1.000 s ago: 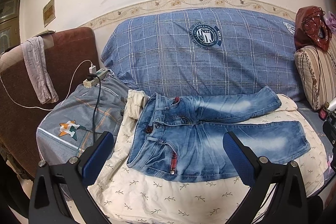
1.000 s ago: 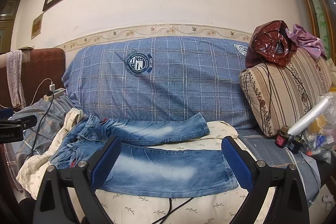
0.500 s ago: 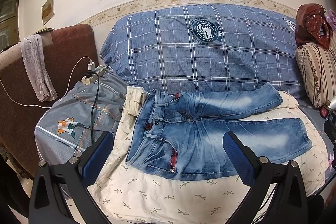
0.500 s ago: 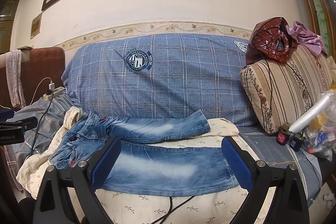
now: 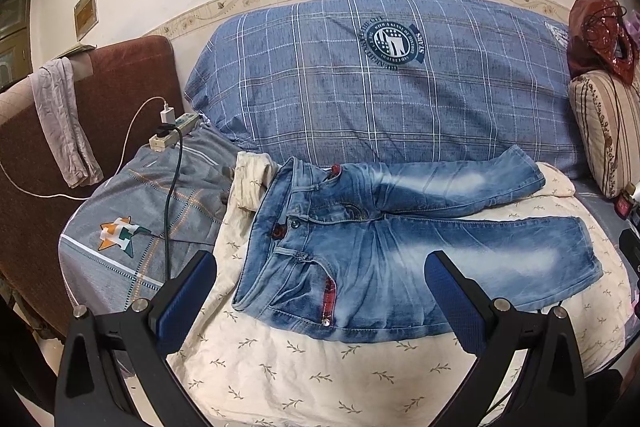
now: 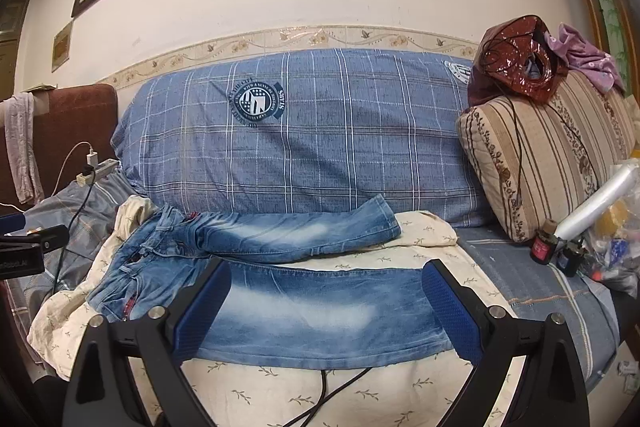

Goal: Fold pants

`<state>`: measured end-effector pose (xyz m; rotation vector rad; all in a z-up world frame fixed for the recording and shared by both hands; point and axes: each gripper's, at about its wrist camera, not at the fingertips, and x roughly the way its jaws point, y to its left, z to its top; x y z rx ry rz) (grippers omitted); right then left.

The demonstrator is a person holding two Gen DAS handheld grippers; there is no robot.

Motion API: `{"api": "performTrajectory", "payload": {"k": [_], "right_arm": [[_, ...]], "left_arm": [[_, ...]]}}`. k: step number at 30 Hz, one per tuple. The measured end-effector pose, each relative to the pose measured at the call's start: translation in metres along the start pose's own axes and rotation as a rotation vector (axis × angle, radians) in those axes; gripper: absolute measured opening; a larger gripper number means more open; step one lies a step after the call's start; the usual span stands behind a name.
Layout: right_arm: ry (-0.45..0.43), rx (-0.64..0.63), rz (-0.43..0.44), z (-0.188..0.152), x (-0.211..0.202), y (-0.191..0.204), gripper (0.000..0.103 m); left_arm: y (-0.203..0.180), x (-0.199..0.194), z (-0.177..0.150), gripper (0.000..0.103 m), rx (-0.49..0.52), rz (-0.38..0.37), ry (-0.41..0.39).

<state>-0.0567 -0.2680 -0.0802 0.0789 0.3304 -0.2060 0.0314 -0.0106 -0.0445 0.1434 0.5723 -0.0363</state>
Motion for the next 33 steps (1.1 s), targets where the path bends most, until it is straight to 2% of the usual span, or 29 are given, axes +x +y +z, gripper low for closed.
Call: {"api": "performTrajectory", "payload": {"k": [12,18,21,25,28,33], "right_arm": [[0.066,0.003,-0.023,-0.016,0.036,-0.010,0.098],[0.129,0.055,-0.109,-0.030,0.061,-0.050,0.098],[0.163,0.121,-0.130,-0.036,0.075,-0.076,0.098],[0.201,0.147,-0.161,-0.038,0.095,-0.100,0.098],[0.223,0.152,-0.138,-0.024,0.120,-0.109,0.098],[0.239,0.137,-0.070,0.026,0.185,-0.124,0.098]], "left_arm": [[-0.006,0.044,-0.005,0.103,0.009,0.003,0.072],[-0.007,0.079,-0.015,0.103,0.000,0.018,0.134],[-0.011,0.099,-0.018,0.103,0.015,0.016,0.164],[-0.008,0.132,-0.021,0.103,0.017,0.021,0.228],[0.004,0.161,-0.010,0.103,0.010,0.012,0.281],[0.037,0.206,0.032,0.103,-0.014,0.061,0.283]]}}
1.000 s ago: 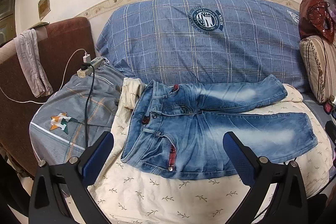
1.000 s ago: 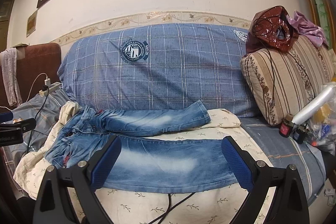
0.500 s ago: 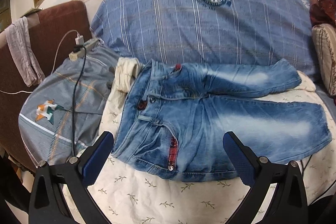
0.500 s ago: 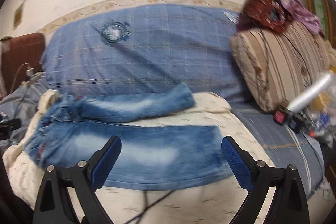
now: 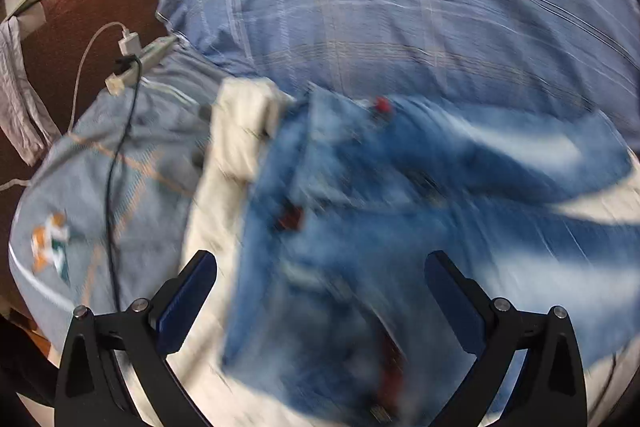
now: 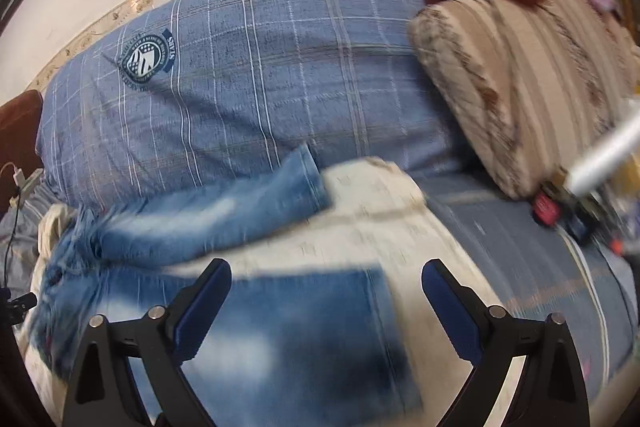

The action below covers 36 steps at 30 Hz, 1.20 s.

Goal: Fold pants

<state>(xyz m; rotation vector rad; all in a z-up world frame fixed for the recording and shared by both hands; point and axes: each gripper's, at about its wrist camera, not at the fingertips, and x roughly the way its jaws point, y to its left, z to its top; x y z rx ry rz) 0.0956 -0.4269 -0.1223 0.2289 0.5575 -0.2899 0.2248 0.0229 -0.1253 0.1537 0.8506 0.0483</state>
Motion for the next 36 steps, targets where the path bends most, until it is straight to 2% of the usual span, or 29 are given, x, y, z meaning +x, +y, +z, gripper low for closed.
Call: {"api": "performTrajectory", "payload": {"k": [4,6,10,15,18,19,20,21,23,24,26,27,28,29,31,36], "right_arm": [[0.039,-0.016,0.036,0.048,0.060,0.008,0.098],[0.078,0.003,0.056,0.068,0.097,0.009,0.098],[0.141,0.010,0.039,0.092,0.162,0.012,0.098],[0.229,-0.007,0.047,0.099,0.220,0.019,0.098],[0.252,-0.020,0.057,0.102,0.243,0.025,0.098],[0.258,-0.032,0.058,0.103,0.249,0.028,0.098],[0.263,-0.044,0.054,0.105,0.255,0.030,0.098],[0.268,-0.055,0.042,0.106,0.263,0.032,0.098],[0.294,-0.065,0.040,0.105,0.277,0.036,0.097],[0.308,-0.066,0.045,0.103,0.284,0.038,0.093],[0.341,-0.055,0.063,0.097,0.295,0.040,0.047],[0.371,-0.036,0.066,0.096,0.301,0.039,0.018],[0.380,-0.001,0.076,0.094,0.300,0.035,0.018],[0.355,0.015,0.086,0.094,0.293,0.033,0.017],[0.277,-0.010,0.105,0.096,0.270,0.033,0.017],[0.153,0.049,0.176,0.106,0.198,0.021,0.017]], "left_arm": [[0.029,0.044,0.060,0.103,-0.031,0.051,0.022],[0.038,0.066,0.084,0.103,-0.053,0.056,0.046],[0.039,0.118,0.133,0.103,-0.098,0.050,0.095],[0.018,0.187,0.161,0.103,-0.168,0.008,0.204],[-0.002,0.210,0.163,0.101,-0.155,-0.001,0.201],[-0.010,0.216,0.163,0.098,-0.129,0.001,0.202],[-0.018,0.221,0.162,0.085,-0.106,-0.003,0.204],[-0.024,0.225,0.163,0.059,-0.092,-0.018,0.208],[-0.035,0.233,0.160,0.038,-0.084,-0.071,0.238],[-0.037,0.233,0.159,0.032,-0.080,-0.057,0.235],[-0.038,0.229,0.159,0.023,-0.080,-0.056,0.205],[-0.035,0.222,0.161,0.019,-0.100,-0.079,0.187],[-0.030,0.212,0.162,0.016,-0.123,-0.108,0.151],[-0.025,0.202,0.162,0.007,-0.132,-0.119,0.122],[-0.016,0.176,0.165,0.007,-0.142,-0.163,0.065],[0.004,0.109,0.163,0.007,-0.176,-0.255,-0.031]]}}
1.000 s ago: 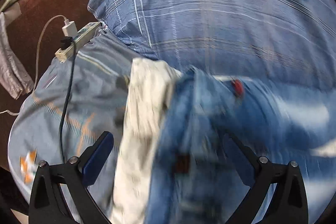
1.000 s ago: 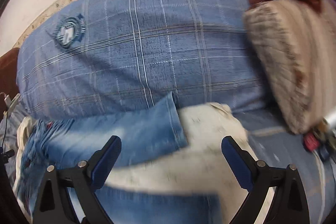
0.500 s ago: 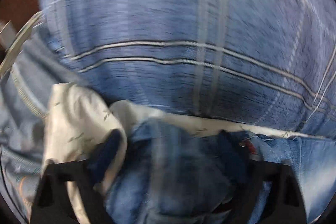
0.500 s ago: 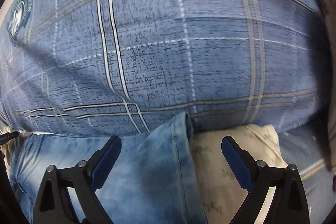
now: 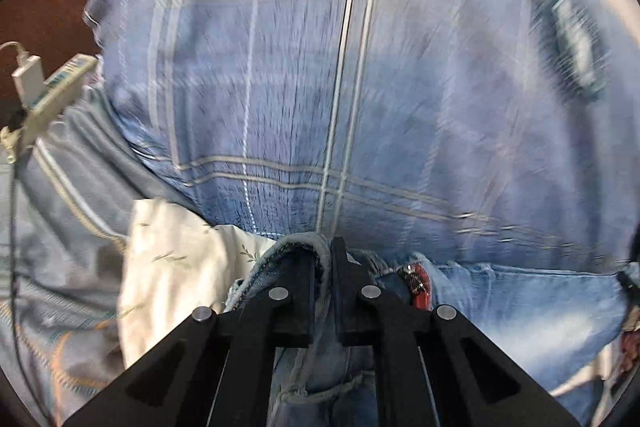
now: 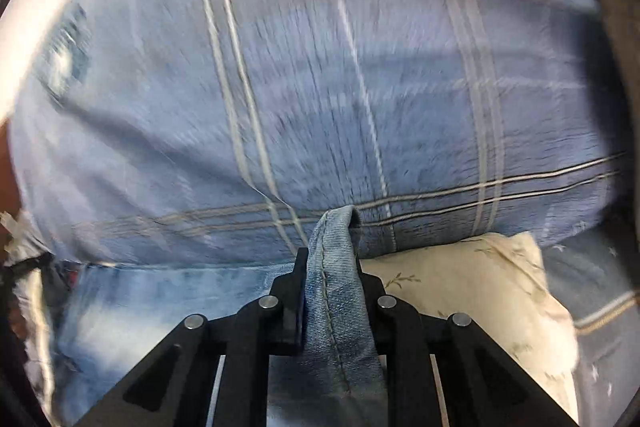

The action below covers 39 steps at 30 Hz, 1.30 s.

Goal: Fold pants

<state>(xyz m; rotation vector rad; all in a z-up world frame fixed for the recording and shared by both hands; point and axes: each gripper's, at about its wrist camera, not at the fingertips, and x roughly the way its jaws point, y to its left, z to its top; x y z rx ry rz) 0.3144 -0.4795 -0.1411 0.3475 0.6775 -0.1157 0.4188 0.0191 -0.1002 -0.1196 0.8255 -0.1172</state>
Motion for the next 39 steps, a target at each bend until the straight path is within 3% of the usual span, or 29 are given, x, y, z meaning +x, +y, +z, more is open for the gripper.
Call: {"api": "performTrajectory", "payload": {"k": [4,7,10,15,22,26,30,31,32,33,34,35,36,39], "right_arm": [[-0.103,0.044,0.036,-0.004,-0.065,-0.005,0.017],[-0.129,0.046,0.053,-0.009,-0.101,-0.019,0.017],[-0.076,0.065,0.072,-0.034,-0.125,-0.031,0.017],[0.001,0.027,0.083,-0.100,-0.157,-0.039,0.017],[0.170,-0.026,0.163,-0.198,-0.218,-0.057,0.023],[0.205,-0.068,0.097,-0.238,-0.247,-0.072,0.026],[0.126,-0.044,0.100,-0.231,-0.266,-0.078,0.027],[0.103,-0.021,0.111,-0.224,-0.266,-0.078,0.035],[0.090,-0.006,0.111,-0.218,-0.265,-0.076,0.044],[0.072,0.014,0.099,-0.211,-0.259,-0.074,0.076],[0.038,0.026,0.083,-0.204,-0.253,-0.071,0.085],[0.011,0.030,0.065,-0.200,-0.247,-0.068,0.085],[0.005,0.029,0.051,-0.194,-0.236,-0.064,0.085],[0.065,0.038,0.031,-0.179,-0.198,-0.053,0.078]], "left_arm": [[0.008,-0.075,-0.015,0.007,0.009,-0.078,-0.101],[0.027,-0.107,-0.036,0.007,-0.021,-0.117,-0.121],[0.041,-0.132,-0.075,0.007,-0.047,-0.141,-0.116],[0.055,-0.160,-0.160,0.007,-0.008,-0.104,-0.084],[0.109,-0.166,-0.269,0.008,-0.070,-0.063,0.094],[0.124,-0.193,-0.285,0.008,-0.095,-0.025,0.063],[0.115,-0.225,-0.267,0.009,-0.092,-0.036,-0.028],[0.105,-0.231,-0.263,0.010,-0.076,-0.051,-0.043],[0.096,-0.233,-0.259,0.017,-0.062,-0.064,-0.051],[0.087,-0.233,-0.255,0.031,-0.050,-0.073,-0.057],[0.074,-0.231,-0.252,0.041,-0.033,-0.077,-0.063],[0.064,-0.229,-0.252,0.060,-0.020,-0.073,-0.064],[0.056,-0.227,-0.253,0.068,-0.008,-0.063,-0.065],[0.033,-0.206,-0.258,0.068,0.039,-0.027,-0.032]]}}
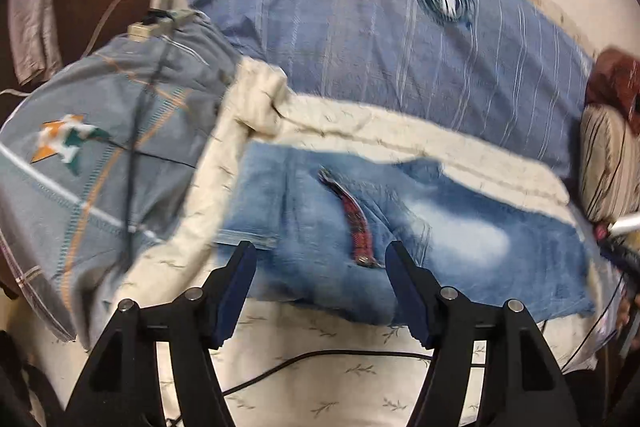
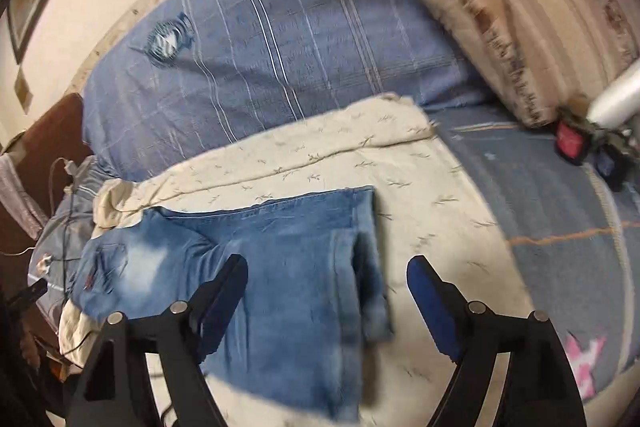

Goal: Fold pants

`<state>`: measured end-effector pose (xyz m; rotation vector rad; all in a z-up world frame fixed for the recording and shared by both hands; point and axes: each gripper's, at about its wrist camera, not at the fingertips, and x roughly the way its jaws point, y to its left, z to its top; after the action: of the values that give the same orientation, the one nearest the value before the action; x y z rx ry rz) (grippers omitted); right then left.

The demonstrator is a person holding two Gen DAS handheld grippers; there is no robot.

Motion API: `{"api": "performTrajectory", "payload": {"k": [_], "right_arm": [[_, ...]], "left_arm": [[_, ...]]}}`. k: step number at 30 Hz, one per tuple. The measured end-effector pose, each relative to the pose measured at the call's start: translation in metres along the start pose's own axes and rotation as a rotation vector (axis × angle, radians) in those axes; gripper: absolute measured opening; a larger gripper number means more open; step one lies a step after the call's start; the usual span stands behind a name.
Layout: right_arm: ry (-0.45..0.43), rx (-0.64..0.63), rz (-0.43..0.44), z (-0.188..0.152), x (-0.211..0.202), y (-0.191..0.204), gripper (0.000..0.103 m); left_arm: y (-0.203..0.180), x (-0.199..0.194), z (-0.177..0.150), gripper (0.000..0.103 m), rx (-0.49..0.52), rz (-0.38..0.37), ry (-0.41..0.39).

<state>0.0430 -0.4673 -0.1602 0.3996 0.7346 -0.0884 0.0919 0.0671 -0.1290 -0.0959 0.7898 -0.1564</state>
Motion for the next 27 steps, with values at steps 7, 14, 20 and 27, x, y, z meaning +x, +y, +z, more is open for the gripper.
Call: {"api": "performTrajectory", "payload": {"k": [7,14,20,27], "right_arm": [[0.213,-0.079,-0.121,0.008,0.066,0.017,0.012],[-0.039,-0.134,-0.112,0.062,0.012,0.037,0.008],[-0.005,-0.037,-0.184,0.069,0.064,0.005,0.010],[-0.025,0.283,-0.104,0.044,0.059,-0.057,0.013]], "left_arm": [[-0.002,0.060,-0.008,0.068,-0.015,0.099,0.148],[-0.006,0.051,0.002,0.069,-0.013,0.150,0.052],[-0.014,0.068,-0.012,0.070,0.014,0.205,0.099],[-0.007,0.067,-0.010,0.075,-0.003,0.208,0.113]]}}
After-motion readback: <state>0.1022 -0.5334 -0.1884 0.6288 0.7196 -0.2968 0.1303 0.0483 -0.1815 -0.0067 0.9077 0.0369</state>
